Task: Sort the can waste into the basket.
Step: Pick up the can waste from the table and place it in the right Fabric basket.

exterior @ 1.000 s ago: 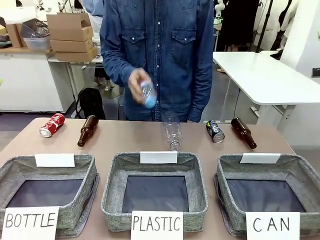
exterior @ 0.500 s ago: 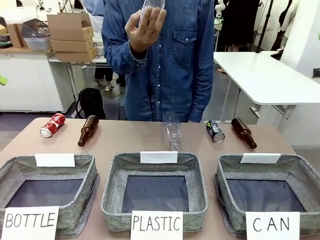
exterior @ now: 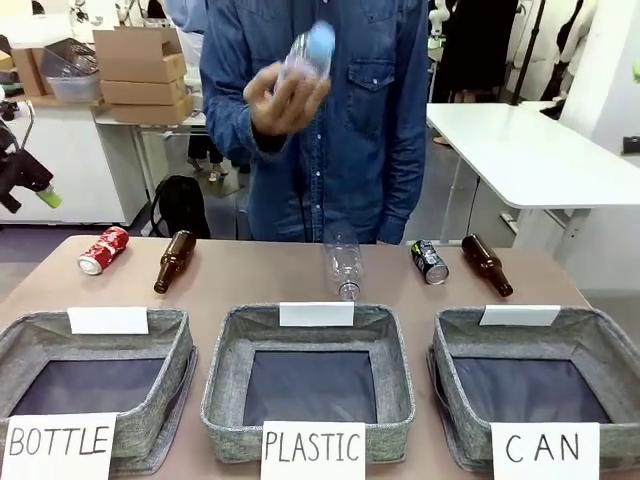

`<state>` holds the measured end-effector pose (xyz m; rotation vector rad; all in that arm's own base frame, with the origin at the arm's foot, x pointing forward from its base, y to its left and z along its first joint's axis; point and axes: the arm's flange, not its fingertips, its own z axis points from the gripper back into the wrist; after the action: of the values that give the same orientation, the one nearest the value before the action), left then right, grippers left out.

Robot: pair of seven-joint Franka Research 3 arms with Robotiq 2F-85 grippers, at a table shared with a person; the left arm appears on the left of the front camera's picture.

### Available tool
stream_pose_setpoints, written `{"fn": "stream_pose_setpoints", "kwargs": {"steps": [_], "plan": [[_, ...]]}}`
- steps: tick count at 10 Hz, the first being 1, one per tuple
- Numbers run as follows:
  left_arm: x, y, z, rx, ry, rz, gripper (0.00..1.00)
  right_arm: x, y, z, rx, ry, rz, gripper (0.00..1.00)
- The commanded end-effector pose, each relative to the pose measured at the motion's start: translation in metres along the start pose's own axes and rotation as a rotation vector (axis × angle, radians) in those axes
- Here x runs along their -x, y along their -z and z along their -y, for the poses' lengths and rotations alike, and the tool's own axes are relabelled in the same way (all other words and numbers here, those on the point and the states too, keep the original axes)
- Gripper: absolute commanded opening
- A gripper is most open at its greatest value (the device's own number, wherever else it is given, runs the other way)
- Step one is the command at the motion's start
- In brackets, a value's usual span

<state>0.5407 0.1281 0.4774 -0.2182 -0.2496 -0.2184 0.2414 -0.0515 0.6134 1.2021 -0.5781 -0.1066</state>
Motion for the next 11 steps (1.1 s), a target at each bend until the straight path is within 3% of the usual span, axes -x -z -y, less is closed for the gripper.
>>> {"fn": "stream_pose_setpoints", "kwargs": {"steps": [1,3,4,5,7,8,9,11], "plan": [[-0.031,0.02,-0.024,-0.071,0.037,-0.052,1.0,-0.004,0.002,-0.003,-0.025,-0.025,0.004,1.0],[-0.053,0.074,-0.038,-0.042,0.023,-0.037,1.0,-0.004,0.002,-0.003,-0.025,-0.025,0.004,1.0],[-0.062,0.087,-0.041,0.075,-0.042,-0.085,1.0,-0.004,0.002,-0.003,-0.025,-0.025,0.004,1.0],[-0.041,0.066,-0.034,-0.054,0.018,-0.062,1.0,-0.004,0.002,-0.003,-0.025,-0.025,0.004,1.0],[-0.041,0.066,-0.034,-0.054,0.018,-0.062,1.0,-0.004,0.002,-0.003,-0.025,-0.025,0.004,1.0],[-0.051,0.086,-0.039,-0.022,0.007,-0.07,1.0,-0.004,0.002,-0.003,-0.025,-0.025,0.004,1.0],[-0.053,0.103,-0.028,0.055,0.074,-0.002,1.0,-0.004,0.002,-0.003,-0.025,-0.025,0.004,1.0],[-0.061,0.126,-0.019,0.062,0.063,-0.028,1.0,-0.004,0.002,-0.003,-0.025,-0.025,0.004,1.0]]}}
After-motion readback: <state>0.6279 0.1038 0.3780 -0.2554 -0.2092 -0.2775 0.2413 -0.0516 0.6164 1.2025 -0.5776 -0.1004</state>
